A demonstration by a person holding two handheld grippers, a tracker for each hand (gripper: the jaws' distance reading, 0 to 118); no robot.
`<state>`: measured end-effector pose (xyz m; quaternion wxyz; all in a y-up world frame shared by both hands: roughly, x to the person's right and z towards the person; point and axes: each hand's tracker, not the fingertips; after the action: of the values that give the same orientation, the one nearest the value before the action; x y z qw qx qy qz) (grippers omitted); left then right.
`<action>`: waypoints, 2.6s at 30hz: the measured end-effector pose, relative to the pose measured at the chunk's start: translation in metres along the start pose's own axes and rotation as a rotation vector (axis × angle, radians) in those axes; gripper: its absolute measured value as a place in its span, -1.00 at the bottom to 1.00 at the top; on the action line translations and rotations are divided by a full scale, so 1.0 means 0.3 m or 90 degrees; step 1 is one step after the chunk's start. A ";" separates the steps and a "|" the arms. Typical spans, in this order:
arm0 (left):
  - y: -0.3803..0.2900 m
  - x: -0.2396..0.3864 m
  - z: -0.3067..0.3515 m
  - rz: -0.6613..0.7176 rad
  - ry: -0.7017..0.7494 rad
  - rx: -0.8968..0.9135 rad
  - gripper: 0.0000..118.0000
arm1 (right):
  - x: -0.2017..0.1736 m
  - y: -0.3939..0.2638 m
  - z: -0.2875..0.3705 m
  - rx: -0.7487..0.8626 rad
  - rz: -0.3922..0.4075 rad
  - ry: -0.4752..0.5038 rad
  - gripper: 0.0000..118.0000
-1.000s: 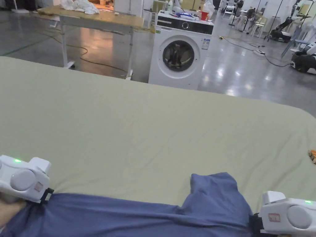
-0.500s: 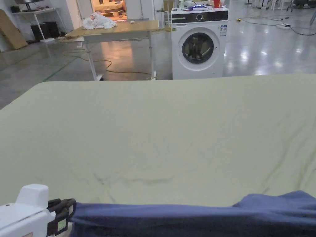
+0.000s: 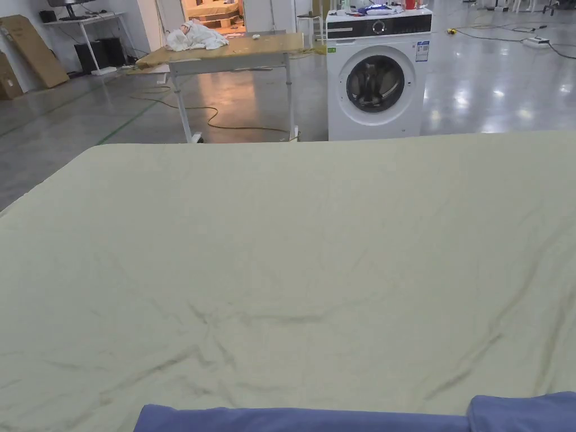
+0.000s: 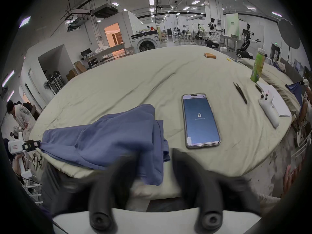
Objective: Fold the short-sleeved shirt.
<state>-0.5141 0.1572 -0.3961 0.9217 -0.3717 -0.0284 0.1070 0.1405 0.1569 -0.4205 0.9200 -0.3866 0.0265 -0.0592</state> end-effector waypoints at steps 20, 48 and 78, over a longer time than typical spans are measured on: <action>0.128 0.563 0.490 -0.161 0.068 0.471 -0.17 | -0.358 0.181 0.391 0.408 0.114 0.104 -0.07; 0.023 -0.250 -0.017 0.326 -0.117 0.103 0.62 | -0.275 0.026 0.246 0.296 0.024 0.155 -1.00; 0.236 -0.123 0.136 0.310 -0.083 0.191 -0.96 | -0.259 -0.042 0.213 0.245 -0.025 0.144 -1.00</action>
<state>-0.5681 0.2265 -0.4146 0.9099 -0.2192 0.0188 0.3516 0.0685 0.2034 -0.3664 0.9666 -0.1954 0.1102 -0.1237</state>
